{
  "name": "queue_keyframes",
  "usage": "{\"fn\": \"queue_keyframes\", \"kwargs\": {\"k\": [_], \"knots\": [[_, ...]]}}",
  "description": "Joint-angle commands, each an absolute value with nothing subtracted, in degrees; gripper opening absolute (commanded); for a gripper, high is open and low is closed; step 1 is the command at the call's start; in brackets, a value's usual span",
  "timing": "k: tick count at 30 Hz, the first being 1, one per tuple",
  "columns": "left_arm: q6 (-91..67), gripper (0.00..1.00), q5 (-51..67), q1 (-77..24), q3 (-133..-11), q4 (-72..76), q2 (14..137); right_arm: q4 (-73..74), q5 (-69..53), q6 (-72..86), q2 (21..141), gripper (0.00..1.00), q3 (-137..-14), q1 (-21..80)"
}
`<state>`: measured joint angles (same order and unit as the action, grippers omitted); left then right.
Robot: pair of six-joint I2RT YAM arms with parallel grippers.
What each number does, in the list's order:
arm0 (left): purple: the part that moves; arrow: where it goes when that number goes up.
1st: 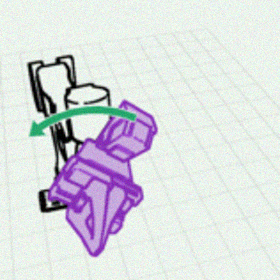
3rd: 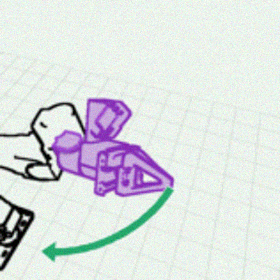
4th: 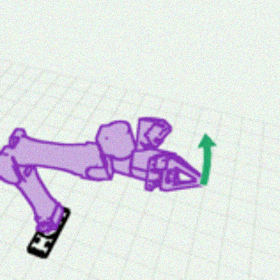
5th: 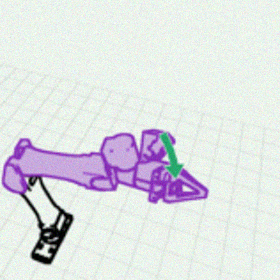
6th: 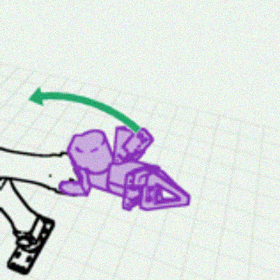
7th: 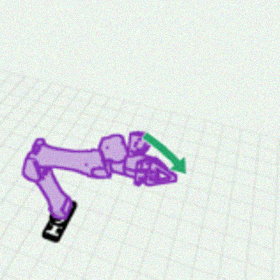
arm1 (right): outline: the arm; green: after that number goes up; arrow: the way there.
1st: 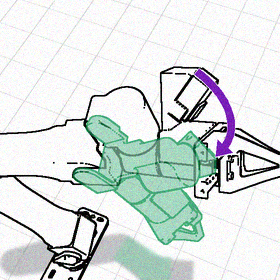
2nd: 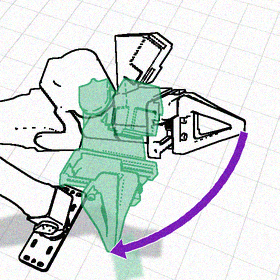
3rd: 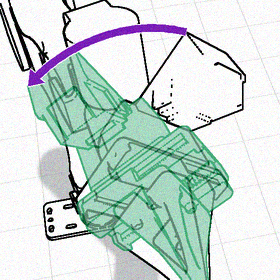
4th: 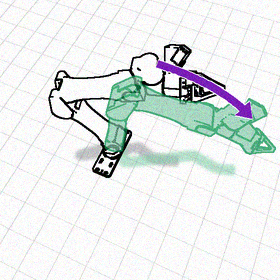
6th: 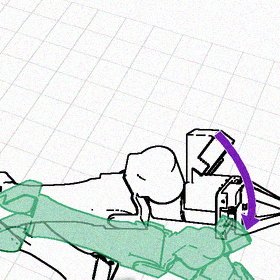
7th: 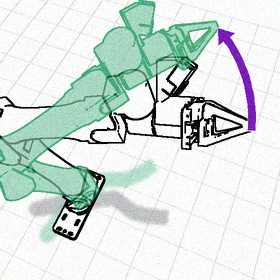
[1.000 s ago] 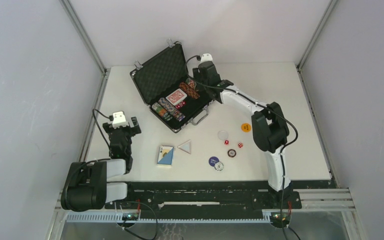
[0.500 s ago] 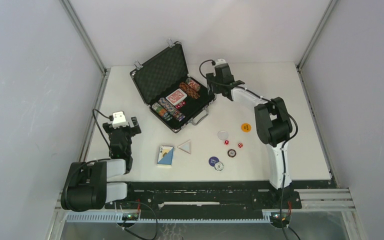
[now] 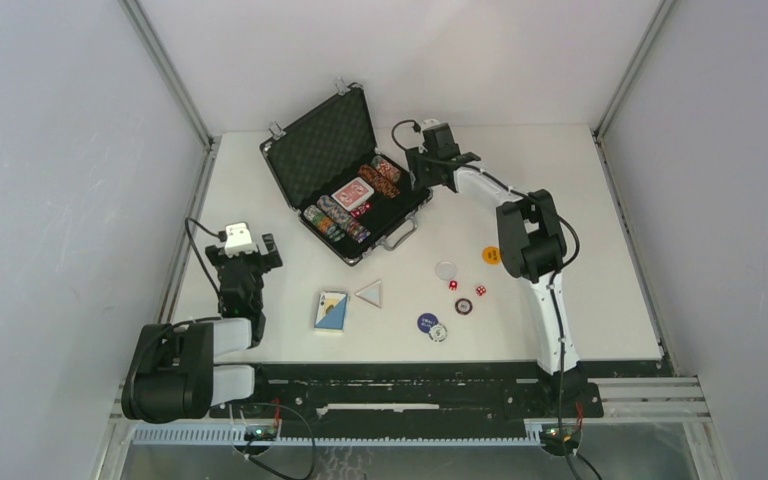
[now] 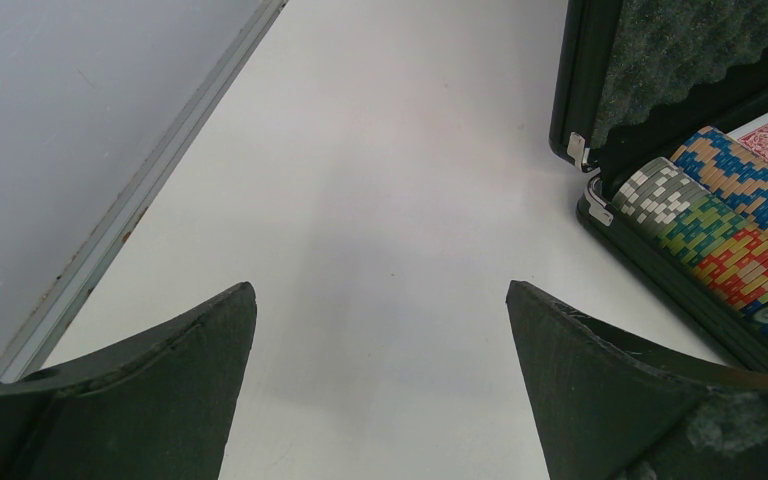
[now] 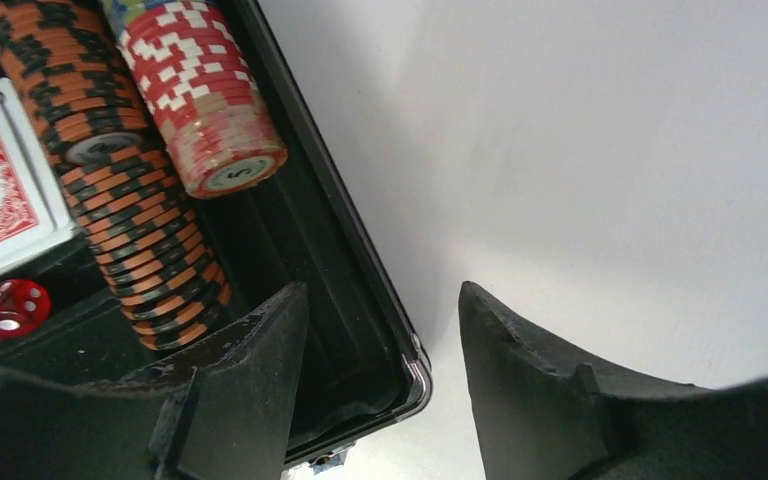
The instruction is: Pack up texas hold em set
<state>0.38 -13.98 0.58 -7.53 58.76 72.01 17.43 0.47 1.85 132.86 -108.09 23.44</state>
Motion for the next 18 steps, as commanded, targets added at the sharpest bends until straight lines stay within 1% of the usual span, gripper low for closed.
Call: {"fn": "queue_keyframes", "kwargs": {"k": [1,4,7,12,14,18], "knots": [[-0.2,1.0,-14.6,1.2,-10.7,60.0,71.8,21.6,-0.3,2.7,134.2,0.65,-112.3,23.1],[-0.1,1.0,-14.8,1.1,-9.7,61.5,70.8,22.3,-1.2,3.6,134.4,0.66,-112.5,22.8],[-0.6,1.0,-16.2,1.0,-8.6,59.6,65.8,24.6,-1.6,4.2,135.3,0.66,-113.9,22.6],[0.9,1.0,-14.6,-1.3,-13.0,42.9,56.6,26.3,-1.9,4.9,136.1,0.65,-114.8,22.4],[-0.2,1.0,-16.0,-3.2,-14.0,39.3,53.6,26.8,-2.1,5.5,136.4,0.62,-114.5,22.4],[-5.3,1.0,-15.4,-7.1,-15.7,33.5,48.1,29.0,-1.2,6.2,136.6,0.61,-114.6,22.6]]}}
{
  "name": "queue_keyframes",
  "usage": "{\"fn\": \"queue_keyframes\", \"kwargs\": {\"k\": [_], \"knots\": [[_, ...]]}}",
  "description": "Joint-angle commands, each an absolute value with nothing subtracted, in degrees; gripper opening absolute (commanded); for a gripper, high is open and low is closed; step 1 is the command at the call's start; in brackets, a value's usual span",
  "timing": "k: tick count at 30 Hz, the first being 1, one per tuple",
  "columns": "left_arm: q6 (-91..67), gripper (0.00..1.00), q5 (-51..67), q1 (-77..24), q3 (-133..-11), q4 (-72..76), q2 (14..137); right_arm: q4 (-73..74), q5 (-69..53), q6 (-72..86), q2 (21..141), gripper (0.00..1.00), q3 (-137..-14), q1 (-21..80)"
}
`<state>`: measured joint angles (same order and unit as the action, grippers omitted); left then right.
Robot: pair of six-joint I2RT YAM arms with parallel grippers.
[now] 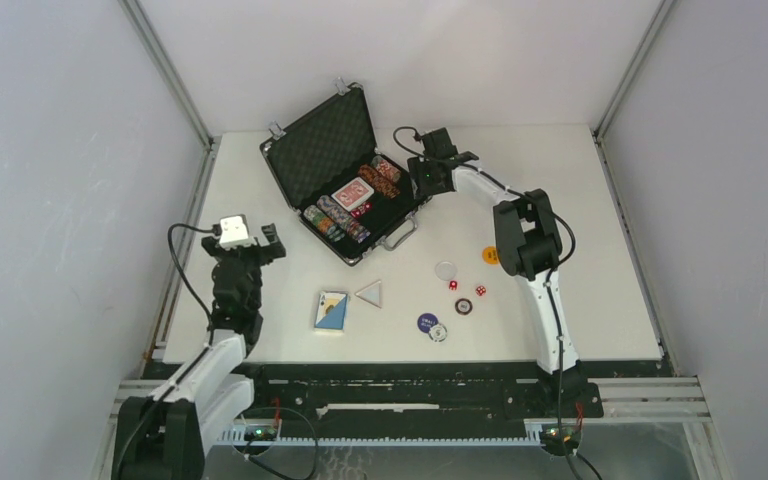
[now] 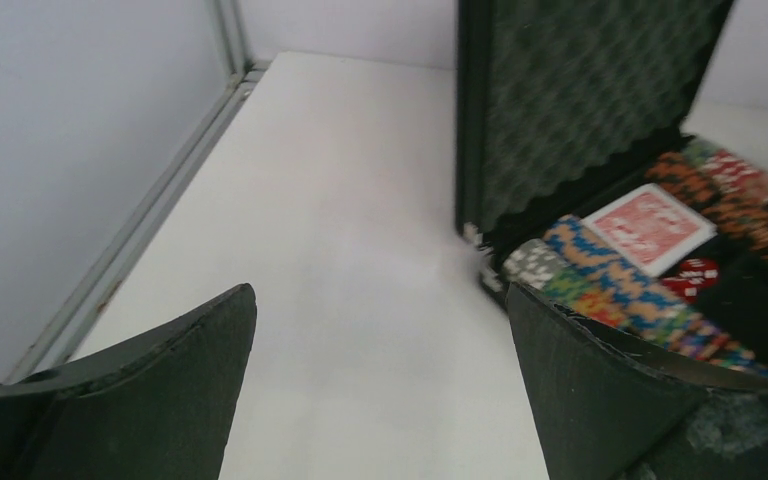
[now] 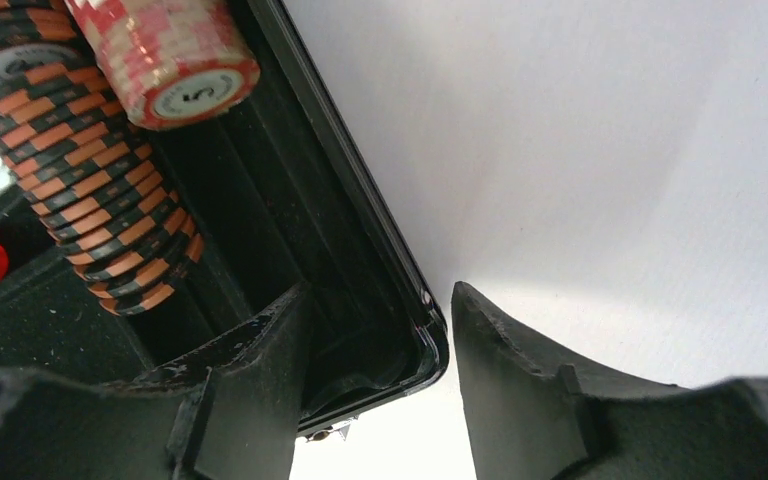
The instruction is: Pack up texas hold em set
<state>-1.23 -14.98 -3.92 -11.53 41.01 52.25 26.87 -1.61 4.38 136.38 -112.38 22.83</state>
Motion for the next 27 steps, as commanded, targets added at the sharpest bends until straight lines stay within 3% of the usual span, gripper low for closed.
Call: {"fn": "queue_keyframes", "kwargs": {"k": [1,7,10,15,23,27], "knots": [[-6.2,1.0,-15.5,-8.6,-16.2,32.5,47.6,29.6,-0.4,6.2,136.4,0.61,-114.5,22.7],[-14.3,1.0,-20.7,-16.5,-25.9,13.0,48.6,30.6,4.1,7.1,135.1,0.47,-112.5,23.5],[-14.8,1.0,-23.6,-19.9,-27.2,10.3,49.5,32.2,4.9,7.9,135.2,0.46,-112.7,24.2],[-20.3,1.0,-18.3,-21.3,-30.9,3.1,52.0,34.4,9.1,6.8,134.0,0.45,-110.4,25.6],[-18.6,1.0,-11.0,-23.5,-30.1,6.3,53.6,35.3,10.7,7.4,129.7,0.43,-103.1,26.4],[-19.6,1.0,-13.1,-23.5,-29.3,6.2,52.3,35.2,11.8,7.6,126.7,0.44,-98.0,27.6]]}}
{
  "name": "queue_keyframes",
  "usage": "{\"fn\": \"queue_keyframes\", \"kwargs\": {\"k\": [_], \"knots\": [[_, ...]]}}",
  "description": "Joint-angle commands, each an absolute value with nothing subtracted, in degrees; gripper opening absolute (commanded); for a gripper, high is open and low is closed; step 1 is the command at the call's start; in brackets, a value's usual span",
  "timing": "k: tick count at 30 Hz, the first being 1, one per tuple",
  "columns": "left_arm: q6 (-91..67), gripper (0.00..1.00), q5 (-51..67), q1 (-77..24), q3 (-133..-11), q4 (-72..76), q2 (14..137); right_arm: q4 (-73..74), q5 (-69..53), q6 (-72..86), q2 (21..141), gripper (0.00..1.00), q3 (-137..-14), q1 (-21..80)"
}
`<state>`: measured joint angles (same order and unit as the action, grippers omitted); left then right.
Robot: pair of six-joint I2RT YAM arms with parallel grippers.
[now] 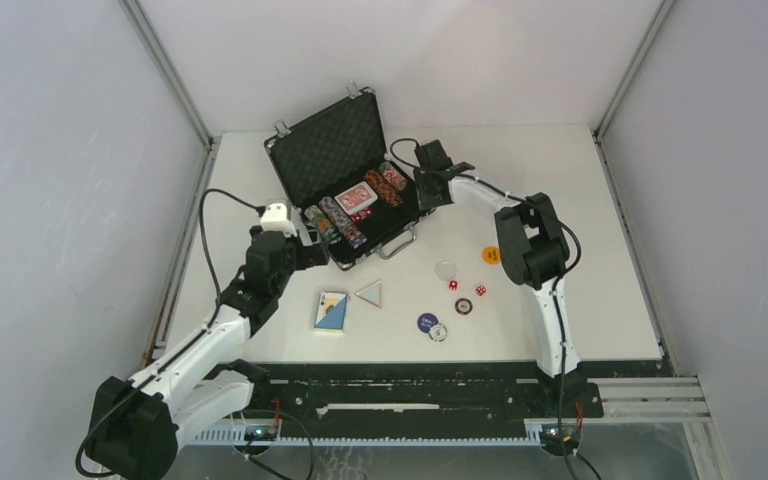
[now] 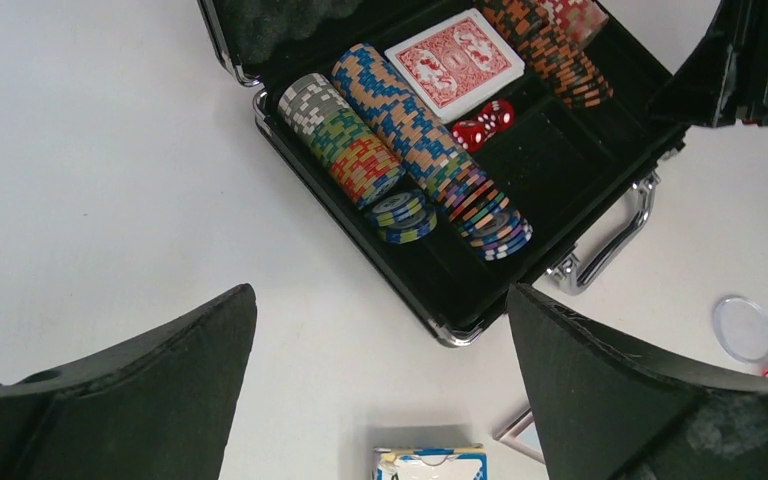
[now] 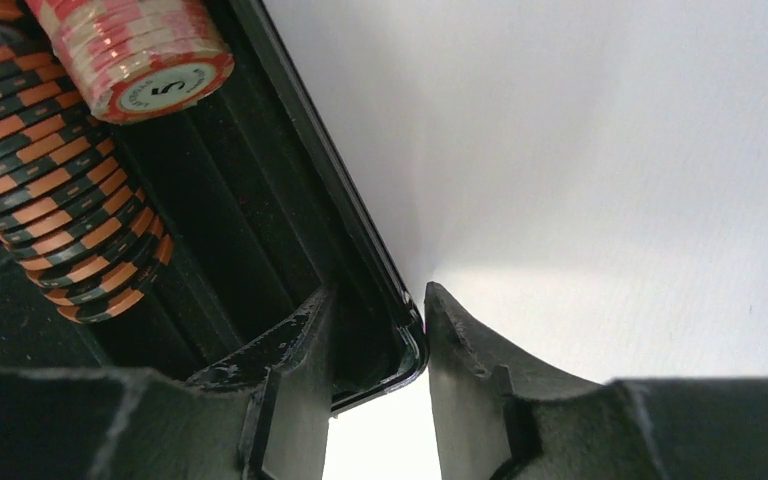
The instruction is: Pack up texas hold em set
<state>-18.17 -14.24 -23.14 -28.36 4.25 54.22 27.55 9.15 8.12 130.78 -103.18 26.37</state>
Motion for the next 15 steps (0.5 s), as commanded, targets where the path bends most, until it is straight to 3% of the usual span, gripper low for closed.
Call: {"fn": "queue_keyframes", "kwargs": {"k": [1,15], "knots": [[-19.7,1.0,-13.4,-23.4,-29.0,6.4,51.8,35.2,12.1,7.7,125.8,0.45,-96.9,28.0],[-23.4,1.0,-17.4,-23.4,-26.9,6.8,50.2,32.9,13.3,13.7,115.5,0.47,-80.6,34.2]]}}
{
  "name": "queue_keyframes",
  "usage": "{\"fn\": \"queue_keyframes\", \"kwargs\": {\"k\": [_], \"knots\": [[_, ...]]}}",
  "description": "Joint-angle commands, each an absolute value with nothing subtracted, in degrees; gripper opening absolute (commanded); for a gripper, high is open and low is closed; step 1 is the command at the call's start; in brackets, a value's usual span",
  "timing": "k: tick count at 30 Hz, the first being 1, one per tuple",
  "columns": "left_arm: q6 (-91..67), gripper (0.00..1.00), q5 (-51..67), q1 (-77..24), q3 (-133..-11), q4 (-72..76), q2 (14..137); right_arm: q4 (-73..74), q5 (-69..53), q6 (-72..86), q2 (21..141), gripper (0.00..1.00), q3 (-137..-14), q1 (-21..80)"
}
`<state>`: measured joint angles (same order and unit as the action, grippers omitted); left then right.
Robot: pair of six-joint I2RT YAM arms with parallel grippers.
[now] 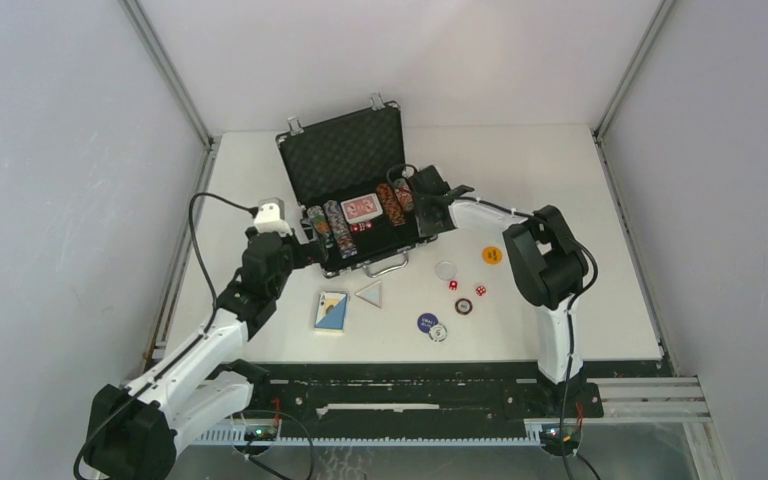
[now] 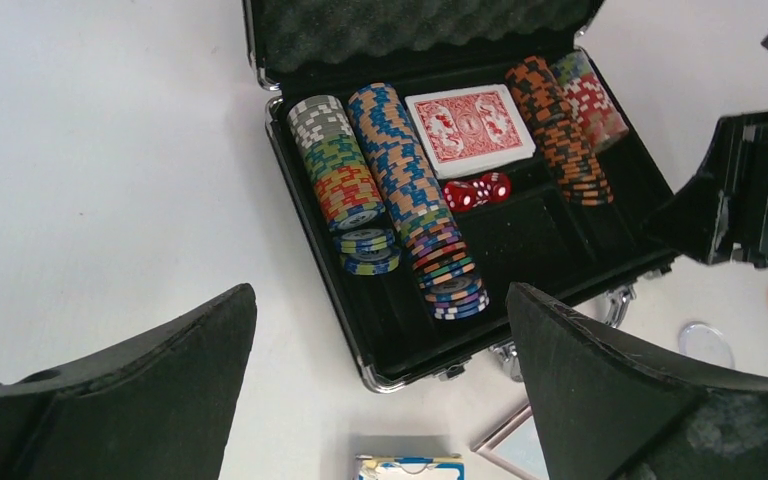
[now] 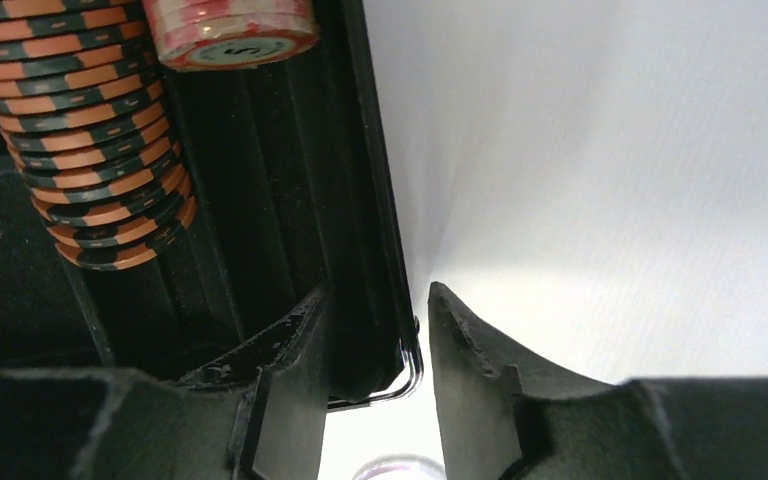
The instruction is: Pack up texas hold em set
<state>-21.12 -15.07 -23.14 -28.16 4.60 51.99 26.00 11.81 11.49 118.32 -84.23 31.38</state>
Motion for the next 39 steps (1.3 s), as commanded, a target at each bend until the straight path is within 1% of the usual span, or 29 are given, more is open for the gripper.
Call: {"fn": "queue_keyframes", "kwargs": {"k": [1,11,15,20,28,31,33,34,37,39], "knots": [[-23.7,1.0,-17.9,-23.5,-26.7,6.9,49.7,32.9,13.4,14.1,115.1,0.47,-80.3,34.9],[-25.0,1.0,-22.8,-23.5,-26.8,5.4,49.6,33.5,13.5,17.0,114.4,0.5,-80.6,40.2],[-25.3,1.0,-23.1,-23.4,-27.0,5.4,50.4,33.8,15.5,17.3,113.6,0.52,-80.4,40.8],[-25.8,1.0,-23.9,-23.5,-27.1,5.4,51.7,32.4,18.4,16.3,109.3,0.54,-80.3,40.7],[-25.8,1.0,-23.1,-23.5,-28.2,5.4,55.0,35.0,19.9,13.1,105.7,0.56,-85.7,40.7],[-25.5,1.0,-22.2,-23.4,-27.8,5.9,54.1,33.7,21.4,12.5,101.4,0.57,-83.3,42.3],[-25.1,1.0,-20.7,-23.5,-27.1,7.2,53.6,31.8,23.6,12.6,96.6,0.57,-79.3,44.5],[-25.0,1.0,-20.0,-23.5,-26.8,8.0,53.5,30.8,22.9,12.7,93.5,0.57,-76.2,46.0],[-25.0,1.0,-19.2,-23.8,-26.5,9.0,53.6,27.6,21.4,13.3,83.1,0.57,-69.4,52.0],[-25.2,1.0,-19.2,-24.0,-26.4,9.2,53.5,26.8,26.1,15.9,77.1,0.56,-65.7,57.1]]}}
